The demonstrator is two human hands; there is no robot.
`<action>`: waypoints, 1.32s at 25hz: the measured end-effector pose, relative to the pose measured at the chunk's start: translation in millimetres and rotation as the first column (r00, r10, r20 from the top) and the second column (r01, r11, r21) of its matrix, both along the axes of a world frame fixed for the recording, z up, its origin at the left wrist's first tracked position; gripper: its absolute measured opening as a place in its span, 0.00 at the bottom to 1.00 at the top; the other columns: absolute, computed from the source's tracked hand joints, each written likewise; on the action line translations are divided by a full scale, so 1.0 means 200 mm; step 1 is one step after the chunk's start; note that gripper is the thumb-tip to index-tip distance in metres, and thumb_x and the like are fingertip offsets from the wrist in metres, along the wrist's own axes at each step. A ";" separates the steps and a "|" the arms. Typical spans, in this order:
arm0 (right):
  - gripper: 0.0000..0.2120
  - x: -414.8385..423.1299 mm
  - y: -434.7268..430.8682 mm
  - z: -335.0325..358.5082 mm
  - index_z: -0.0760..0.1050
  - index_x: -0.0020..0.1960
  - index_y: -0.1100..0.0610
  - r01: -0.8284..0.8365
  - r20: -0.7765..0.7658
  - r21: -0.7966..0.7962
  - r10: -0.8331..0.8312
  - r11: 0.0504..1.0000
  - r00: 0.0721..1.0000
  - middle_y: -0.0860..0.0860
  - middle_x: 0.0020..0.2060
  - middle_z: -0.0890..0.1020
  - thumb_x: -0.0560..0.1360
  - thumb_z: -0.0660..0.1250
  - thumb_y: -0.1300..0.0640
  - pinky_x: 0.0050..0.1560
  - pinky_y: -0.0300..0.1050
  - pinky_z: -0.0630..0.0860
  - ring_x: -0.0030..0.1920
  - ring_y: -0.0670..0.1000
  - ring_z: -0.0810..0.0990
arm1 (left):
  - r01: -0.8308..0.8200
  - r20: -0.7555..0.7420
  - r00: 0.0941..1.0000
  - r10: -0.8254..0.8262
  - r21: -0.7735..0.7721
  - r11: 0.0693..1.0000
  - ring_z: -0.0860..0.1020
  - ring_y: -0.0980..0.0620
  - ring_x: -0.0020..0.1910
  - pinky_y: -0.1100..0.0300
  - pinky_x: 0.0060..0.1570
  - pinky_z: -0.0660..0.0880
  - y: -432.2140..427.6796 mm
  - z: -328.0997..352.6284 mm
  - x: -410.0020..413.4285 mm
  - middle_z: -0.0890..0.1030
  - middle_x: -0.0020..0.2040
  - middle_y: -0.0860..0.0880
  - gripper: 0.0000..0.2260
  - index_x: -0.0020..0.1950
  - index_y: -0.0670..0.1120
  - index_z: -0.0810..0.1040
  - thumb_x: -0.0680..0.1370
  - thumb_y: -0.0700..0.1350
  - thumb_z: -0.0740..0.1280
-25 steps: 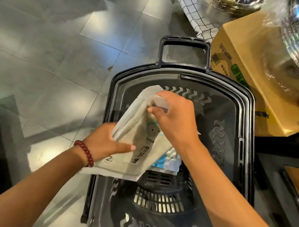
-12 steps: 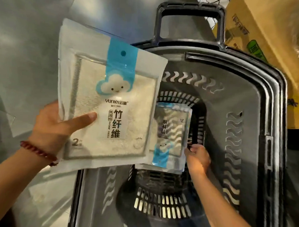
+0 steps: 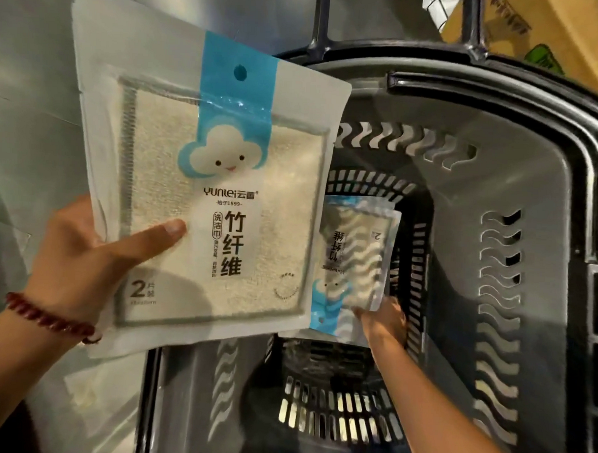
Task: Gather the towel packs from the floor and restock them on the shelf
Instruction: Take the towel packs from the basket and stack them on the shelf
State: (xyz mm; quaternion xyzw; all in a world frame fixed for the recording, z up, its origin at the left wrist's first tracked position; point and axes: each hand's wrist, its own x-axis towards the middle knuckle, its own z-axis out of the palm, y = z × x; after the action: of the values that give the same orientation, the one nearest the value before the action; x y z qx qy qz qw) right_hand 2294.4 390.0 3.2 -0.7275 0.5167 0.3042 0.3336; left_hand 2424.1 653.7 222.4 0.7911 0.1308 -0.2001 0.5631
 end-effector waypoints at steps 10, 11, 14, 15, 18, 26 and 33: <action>0.21 0.11 -0.12 0.73 0.72 0.60 0.53 -0.509 0.330 -0.215 0.552 0.834 0.766 0.55 0.41 0.80 0.72 0.57 0.70 0.35 0.45 0.69 0.38 0.56 0.76 | -0.060 0.065 0.997 0.049 0.178 0.982 0.80 0.64 0.33 0.72 0.31 0.73 -0.18 0.17 -0.03 0.80 0.34 0.58 0.11 0.42 0.52 0.75 0.70 0.37 0.71; 0.19 0.16 -0.15 0.84 0.71 0.60 0.52 -0.664 0.193 -0.254 0.710 0.703 0.677 0.55 0.41 0.79 0.72 0.58 0.68 0.35 0.45 0.67 0.38 0.58 0.74 | -0.036 0.060 0.998 0.024 0.207 0.978 0.78 0.64 0.35 0.70 0.32 0.72 -0.19 0.20 -0.04 0.79 0.37 0.58 0.10 0.42 0.53 0.75 0.71 0.39 0.71; 0.17 0.27 -0.20 1.10 0.72 0.59 0.53 -0.930 -0.037 -0.176 0.942 0.321 0.332 0.53 0.48 0.79 0.74 0.59 0.66 0.40 0.44 0.67 0.49 0.58 0.78 | 0.036 0.062 0.997 -0.055 0.268 0.963 0.75 0.63 0.40 0.67 0.37 0.69 -0.21 0.29 -0.06 0.77 0.40 0.59 0.09 0.42 0.55 0.74 0.72 0.42 0.71; 0.17 0.29 -0.20 1.17 0.73 0.60 0.53 -0.964 -0.056 -0.147 0.971 0.222 0.233 0.52 0.52 0.79 0.74 0.60 0.66 0.42 0.44 0.69 0.53 0.57 0.78 | 0.040 0.064 0.996 -0.059 0.266 0.963 0.76 0.62 0.41 0.65 0.39 0.71 -0.22 0.32 -0.07 0.77 0.40 0.59 0.09 0.43 0.55 0.74 0.72 0.42 0.71; 0.22 0.32 -0.22 1.36 0.72 0.63 0.51 -0.993 0.017 -0.103 0.999 0.049 0.048 0.51 0.58 0.78 0.74 0.58 0.68 0.49 0.45 0.73 0.59 0.56 0.76 | 0.037 0.049 0.998 -0.050 0.241 0.970 0.78 0.56 0.43 0.58 0.47 0.74 -0.23 0.38 -0.07 0.79 0.41 0.56 0.09 0.43 0.54 0.75 0.72 0.41 0.71; 0.14 0.48 -0.08 1.52 0.77 0.31 0.55 -0.684 0.283 -0.702 0.959 0.200 -0.010 0.49 0.23 0.76 0.50 0.75 0.69 0.30 0.38 0.64 0.25 0.54 0.77 | 0.171 -0.119 0.980 -0.161 0.072 0.983 0.80 0.61 0.35 0.71 0.38 0.76 -0.30 0.43 -0.14 0.83 0.32 0.59 0.03 0.44 0.49 0.79 0.76 0.42 0.67; 0.03 0.50 0.10 1.55 0.78 0.44 0.59 -0.665 0.499 -0.547 0.836 0.509 0.229 0.54 0.37 0.81 0.72 0.66 0.60 0.35 0.48 0.73 0.40 0.59 0.78 | 0.298 -0.131 0.950 -0.282 0.118 0.947 0.74 0.62 0.27 0.74 0.27 0.69 -0.34 0.41 -0.19 0.77 0.26 0.55 0.36 0.36 0.46 0.77 0.59 0.79 0.56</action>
State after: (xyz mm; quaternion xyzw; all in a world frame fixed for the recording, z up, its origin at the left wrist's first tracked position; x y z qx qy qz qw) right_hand 2393.9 409.5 312.9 -0.9695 -0.0473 0.0570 0.2336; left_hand 2385.4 585.6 305.3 0.8258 0.0578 -0.3156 0.4637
